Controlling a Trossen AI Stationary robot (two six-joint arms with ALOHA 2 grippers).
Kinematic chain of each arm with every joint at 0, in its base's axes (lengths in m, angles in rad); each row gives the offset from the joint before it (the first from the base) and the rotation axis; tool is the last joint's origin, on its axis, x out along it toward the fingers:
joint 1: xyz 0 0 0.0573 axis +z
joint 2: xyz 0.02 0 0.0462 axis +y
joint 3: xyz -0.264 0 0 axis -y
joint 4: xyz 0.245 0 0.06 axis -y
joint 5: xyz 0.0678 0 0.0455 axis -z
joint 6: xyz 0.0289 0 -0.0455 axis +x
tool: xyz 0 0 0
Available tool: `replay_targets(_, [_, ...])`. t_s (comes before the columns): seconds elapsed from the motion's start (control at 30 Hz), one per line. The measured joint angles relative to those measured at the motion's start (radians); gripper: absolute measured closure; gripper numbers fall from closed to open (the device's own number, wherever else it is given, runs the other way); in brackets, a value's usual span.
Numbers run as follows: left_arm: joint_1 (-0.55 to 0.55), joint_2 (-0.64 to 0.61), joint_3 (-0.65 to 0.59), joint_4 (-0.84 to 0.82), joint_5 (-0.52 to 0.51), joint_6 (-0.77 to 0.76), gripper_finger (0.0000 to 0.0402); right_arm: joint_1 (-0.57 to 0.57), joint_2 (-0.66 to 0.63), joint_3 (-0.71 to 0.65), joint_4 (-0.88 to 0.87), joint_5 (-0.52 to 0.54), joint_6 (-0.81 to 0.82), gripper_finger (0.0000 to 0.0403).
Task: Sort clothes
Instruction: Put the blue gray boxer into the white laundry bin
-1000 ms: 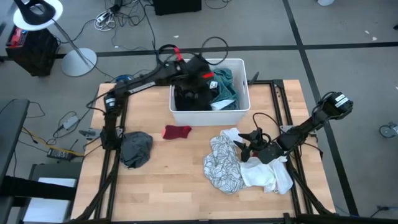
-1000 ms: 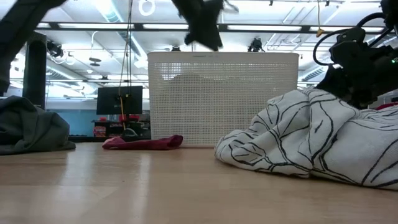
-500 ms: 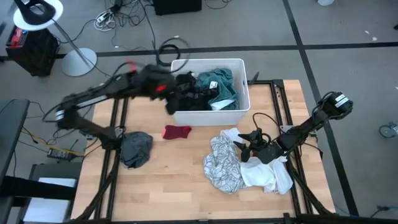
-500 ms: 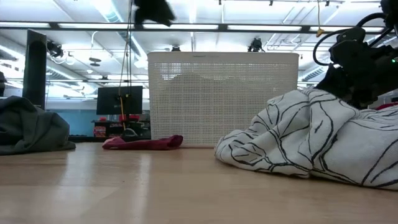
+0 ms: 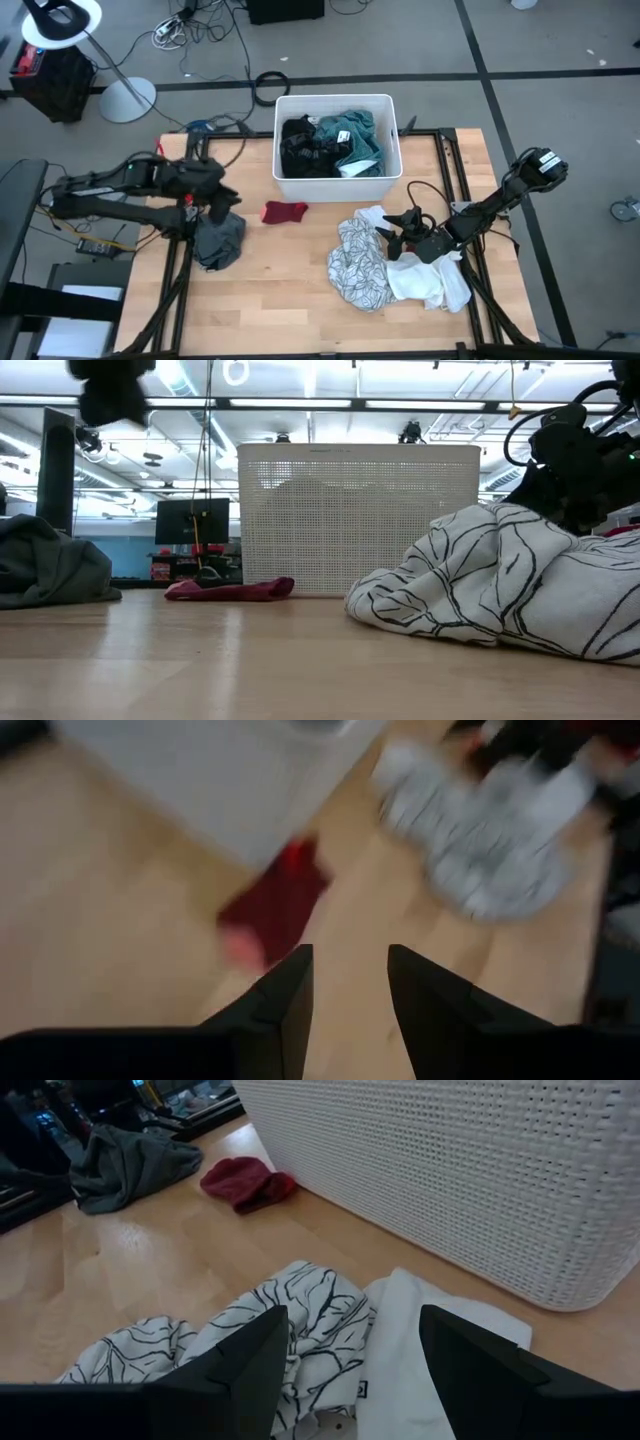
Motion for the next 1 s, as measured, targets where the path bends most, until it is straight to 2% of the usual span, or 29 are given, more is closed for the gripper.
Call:
replay_targets(0.13, [-0.024,0.022,-0.003,-0.167,0.03,-0.07,0.0265,0.0,0.0,0.0,0.0,0.0,0.005,0.0174])
replay_targets(0.4, [-0.072,0.111,-0.003,-0.319,0.082,-0.157,0.0265,0.0,0.0,0.0,0.0,0.001,0.008,0.0174])
replay_targets(0.53, [-0.1,0.145,-0.047,-0.299,0.083,-0.19,0.0265,0.0,0.0,0.0,0.0,0.001,0.008,0.0174])
replay_targets(0.8, [-0.161,0.153,-0.25,-0.172,0.137,-0.289,0.0265,0.0,0.0,0.0,0.0,0.001,0.007,0.0174])
replay_targets(1.0, [-0.193,0.153,-0.316,-0.065,0.144,-0.338,0.0265,0.0,0.0,0.0,0.0,0.001,0.006,0.0174])
